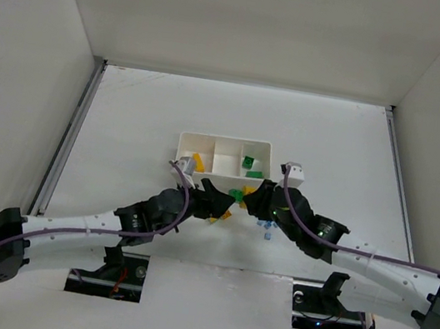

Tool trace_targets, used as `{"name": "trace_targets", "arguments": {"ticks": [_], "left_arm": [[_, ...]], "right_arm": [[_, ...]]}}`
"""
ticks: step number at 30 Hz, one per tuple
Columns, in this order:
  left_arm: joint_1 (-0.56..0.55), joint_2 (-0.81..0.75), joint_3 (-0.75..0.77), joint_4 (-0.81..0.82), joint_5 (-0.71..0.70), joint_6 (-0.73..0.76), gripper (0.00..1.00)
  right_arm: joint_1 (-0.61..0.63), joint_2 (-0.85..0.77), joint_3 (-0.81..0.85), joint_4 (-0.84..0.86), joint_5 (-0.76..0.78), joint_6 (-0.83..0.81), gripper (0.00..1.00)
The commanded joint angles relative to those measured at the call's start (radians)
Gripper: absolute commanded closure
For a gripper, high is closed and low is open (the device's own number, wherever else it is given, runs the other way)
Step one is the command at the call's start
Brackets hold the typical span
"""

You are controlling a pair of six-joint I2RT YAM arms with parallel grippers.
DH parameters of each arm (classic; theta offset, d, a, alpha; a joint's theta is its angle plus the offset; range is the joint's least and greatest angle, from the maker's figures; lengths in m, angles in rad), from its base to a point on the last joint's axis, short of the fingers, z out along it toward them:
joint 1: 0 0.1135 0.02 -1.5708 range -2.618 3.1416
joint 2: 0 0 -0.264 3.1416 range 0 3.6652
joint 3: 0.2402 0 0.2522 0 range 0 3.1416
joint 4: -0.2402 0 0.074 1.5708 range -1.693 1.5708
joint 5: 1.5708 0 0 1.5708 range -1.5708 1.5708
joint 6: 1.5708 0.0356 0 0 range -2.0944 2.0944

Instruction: Sort the legos into containers by color

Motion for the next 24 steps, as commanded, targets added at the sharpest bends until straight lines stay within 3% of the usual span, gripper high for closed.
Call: {"name": "trace_targets", "arguments": {"ticks": [1, 16, 24], "left_arm": [[0.025, 0.034, 0.002, 0.091, 0.011, -0.026, 0.33], [0.085, 0.148, 0.029, 0.191, 0.034, -0.039, 0.53], [0.085, 0.139, 0.004, 0.240, 0.031, -0.037, 0.79]], "right_arm": [[0.009, -0.035, -0.011, 0.133, -0.068, 0.020, 0.74], [0.008, -0.022, -0.038, 0.231, -0.146, 0.046, 0.74], [-0.037, -0.012, -0.057, 0.285, -0.220, 0.068, 0.74]]}}
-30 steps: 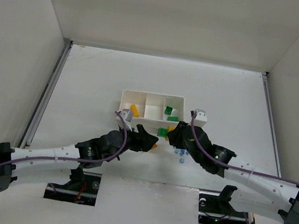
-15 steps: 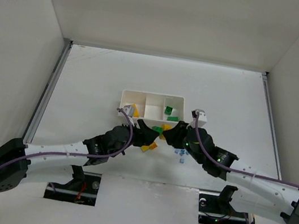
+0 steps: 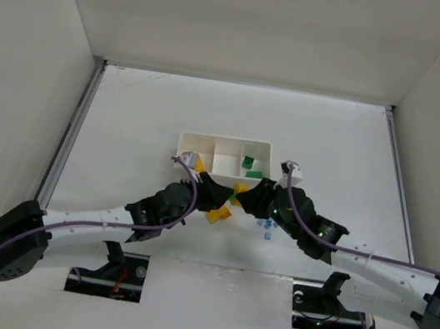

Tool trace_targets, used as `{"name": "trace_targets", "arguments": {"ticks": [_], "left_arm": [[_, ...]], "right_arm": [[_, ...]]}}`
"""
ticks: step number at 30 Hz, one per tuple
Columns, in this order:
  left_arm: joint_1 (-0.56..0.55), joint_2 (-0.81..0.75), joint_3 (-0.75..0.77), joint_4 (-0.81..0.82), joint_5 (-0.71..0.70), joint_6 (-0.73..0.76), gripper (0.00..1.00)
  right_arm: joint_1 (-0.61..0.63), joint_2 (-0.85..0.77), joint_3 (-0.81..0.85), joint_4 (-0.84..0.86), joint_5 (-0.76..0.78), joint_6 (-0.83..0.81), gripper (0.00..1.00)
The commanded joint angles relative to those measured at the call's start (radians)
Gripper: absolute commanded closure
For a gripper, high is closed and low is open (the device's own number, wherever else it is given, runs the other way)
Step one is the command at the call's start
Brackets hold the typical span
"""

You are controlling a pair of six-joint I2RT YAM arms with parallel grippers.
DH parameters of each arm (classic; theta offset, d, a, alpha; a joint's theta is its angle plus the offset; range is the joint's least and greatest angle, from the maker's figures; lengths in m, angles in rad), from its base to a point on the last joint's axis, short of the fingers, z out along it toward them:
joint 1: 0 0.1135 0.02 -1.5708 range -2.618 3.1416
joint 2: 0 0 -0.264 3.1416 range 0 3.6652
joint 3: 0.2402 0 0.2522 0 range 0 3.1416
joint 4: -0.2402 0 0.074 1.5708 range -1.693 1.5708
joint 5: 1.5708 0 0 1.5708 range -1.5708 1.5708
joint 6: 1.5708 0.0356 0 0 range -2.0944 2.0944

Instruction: Sort the legos into containers by color

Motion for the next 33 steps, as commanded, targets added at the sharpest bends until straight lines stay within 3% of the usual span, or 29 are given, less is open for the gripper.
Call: {"name": "trace_targets", "arguments": {"ticks": [1, 7, 13, 22, 33], "left_arm": [[0.002, -0.033, -0.003, 0.085, -0.005, 0.002, 0.82], [0.046, -0.182, -0.067, 0.027, -0.021, 0.021, 0.87], [0.140, -0.401, -0.133, -0.156, -0.013, 0.009, 0.88], [0.167, -0.691, -0.067, -0.484, -0.033, 0.003, 0.87], [0.204, -0.696, 0.042, -0.596, -0.034, -0.053, 0.87]], "right_arm": [[-0.018, 0.000, -0.004, 0.110, -0.072, 0.027, 0.74], [-0.080, -0.026, 0.010, 0.113, -0.123, 0.024, 0.74], [-0.139, -0.020, 0.071, 0.109, -0.178, 0.011, 0.74], [-0.124, 0.368, 0.358, 0.118, -0.143, -0.095, 0.72], [-0.111, 0.678, 0.617, 0.099, -0.108, -0.120, 0.71]]}}
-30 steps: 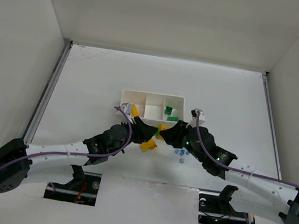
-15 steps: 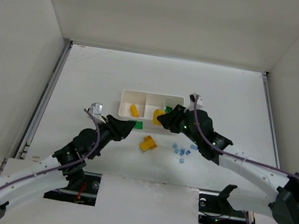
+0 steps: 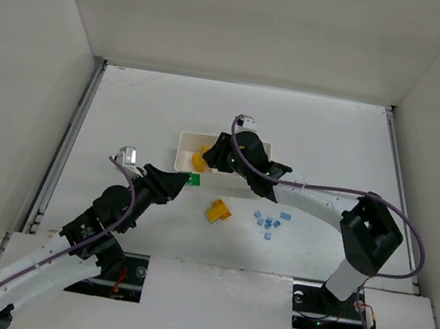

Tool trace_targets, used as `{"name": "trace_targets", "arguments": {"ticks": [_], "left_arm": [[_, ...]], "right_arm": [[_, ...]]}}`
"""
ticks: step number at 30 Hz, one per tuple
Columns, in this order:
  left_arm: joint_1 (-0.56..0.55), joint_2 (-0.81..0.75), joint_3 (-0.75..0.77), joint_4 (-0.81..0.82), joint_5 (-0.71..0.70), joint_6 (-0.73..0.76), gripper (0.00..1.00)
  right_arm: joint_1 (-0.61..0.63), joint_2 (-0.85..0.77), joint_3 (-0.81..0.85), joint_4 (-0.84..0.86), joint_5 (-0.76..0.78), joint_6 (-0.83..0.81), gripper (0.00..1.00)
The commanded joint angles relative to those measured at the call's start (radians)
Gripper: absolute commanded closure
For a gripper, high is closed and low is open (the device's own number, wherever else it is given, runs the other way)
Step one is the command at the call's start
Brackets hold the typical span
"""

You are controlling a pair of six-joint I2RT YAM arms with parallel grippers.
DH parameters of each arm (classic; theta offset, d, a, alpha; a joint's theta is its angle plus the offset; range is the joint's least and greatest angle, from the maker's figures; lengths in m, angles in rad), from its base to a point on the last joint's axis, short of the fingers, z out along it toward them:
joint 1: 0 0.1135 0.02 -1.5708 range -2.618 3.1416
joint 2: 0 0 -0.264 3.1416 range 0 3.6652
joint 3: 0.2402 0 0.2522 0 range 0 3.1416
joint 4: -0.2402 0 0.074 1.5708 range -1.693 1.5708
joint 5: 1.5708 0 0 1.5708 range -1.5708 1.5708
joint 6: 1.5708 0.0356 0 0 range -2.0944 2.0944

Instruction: Sort the legos into containers by color

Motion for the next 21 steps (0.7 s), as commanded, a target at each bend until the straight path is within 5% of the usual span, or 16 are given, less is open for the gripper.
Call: {"name": "trace_targets", "arguments": {"ticks": [1, 8, 13, 21], "left_arm": [[0.017, 0.021, 0.073, -0.073, -0.022, -0.052, 0.87], [0.042, 0.073, 0.135, -0.137, 0.005, -0.062, 0.87], [0.058, 0.137, 0.188, -0.151, 0.102, -0.080, 0.85], [0.158, 0.387, 0.283, -0.134, 0.569, -0.112, 0.84]], "right_arm": [[0.009, 0.029, 0.085, 0.032, 0.025, -0.016, 0.69], [0.006, 0.004, 0.071, 0.039, 0.027, 0.019, 0.36], [0.000, -0.203, -0.116, 0.068, 0.047, -0.054, 0.36], [0.125, -0.647, -0.461, 0.147, -0.133, -0.330, 0.40]]}}
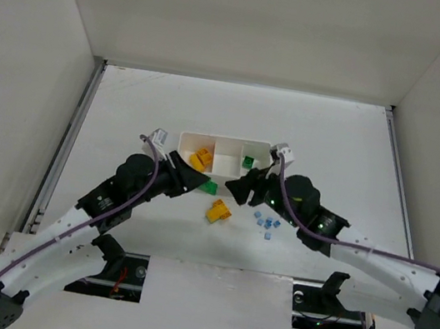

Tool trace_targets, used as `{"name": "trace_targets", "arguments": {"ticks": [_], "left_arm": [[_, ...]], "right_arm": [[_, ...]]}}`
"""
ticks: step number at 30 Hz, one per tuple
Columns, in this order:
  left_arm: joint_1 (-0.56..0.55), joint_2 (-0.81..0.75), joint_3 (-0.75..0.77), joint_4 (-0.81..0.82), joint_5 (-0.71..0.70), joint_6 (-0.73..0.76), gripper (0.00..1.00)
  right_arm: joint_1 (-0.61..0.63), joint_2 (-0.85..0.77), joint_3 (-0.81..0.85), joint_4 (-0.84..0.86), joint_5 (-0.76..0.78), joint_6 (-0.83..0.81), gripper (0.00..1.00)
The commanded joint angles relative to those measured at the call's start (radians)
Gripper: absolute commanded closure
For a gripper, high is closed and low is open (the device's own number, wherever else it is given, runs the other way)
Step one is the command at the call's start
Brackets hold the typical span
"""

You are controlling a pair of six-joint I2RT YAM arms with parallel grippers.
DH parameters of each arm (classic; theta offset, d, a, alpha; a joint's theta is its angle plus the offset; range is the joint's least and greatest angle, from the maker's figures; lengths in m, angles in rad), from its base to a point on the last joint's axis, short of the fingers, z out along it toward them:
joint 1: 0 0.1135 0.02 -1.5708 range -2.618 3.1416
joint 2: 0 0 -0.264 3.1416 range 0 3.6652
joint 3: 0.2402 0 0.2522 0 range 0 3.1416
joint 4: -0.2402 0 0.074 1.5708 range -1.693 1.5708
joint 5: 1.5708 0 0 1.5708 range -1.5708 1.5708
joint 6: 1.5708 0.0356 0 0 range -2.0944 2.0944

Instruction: Sort the legos into containers by color

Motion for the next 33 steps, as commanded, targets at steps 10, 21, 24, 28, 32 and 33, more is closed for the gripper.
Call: {"name": "trace_targets", "arguments": {"ticks": [10, 21, 24, 28, 32, 33], "left_arm": [[0.039, 0.153, -0.005, 0.115, 0.492, -0.145, 0.85], [0.040, 0.190, -0.032, 0.200, 0.561, -0.192, 0.84], [0.037, 0.196, -0.037, 0.201, 0.561, -0.188, 0.84], [0.045, 0.198, -0.049, 0.198, 0.562, -0.179, 0.84], [0.049, 0.201, -0.055, 0.201, 0.564, -0.178, 0.84], [0.046, 0.201, -0.055, 0.203, 0.564, -0.176, 0.84]], "right_arm": [[0.250, -0.211, -0.065, -0.032, -0.148, -0.349, 0.24], [0.234, -0.143, -0.015, -0.083, -0.163, -0.388, 0.28], [0.228, -0.132, -0.009, -0.079, -0.157, -0.392, 0.30], [0.222, -0.129, -0.006, -0.072, -0.154, -0.394, 0.32], [0.222, -0.134, -0.006, -0.063, -0.154, -0.391, 0.40], [0.222, -0.129, -0.006, -0.060, -0.153, -0.389, 0.41]]}}
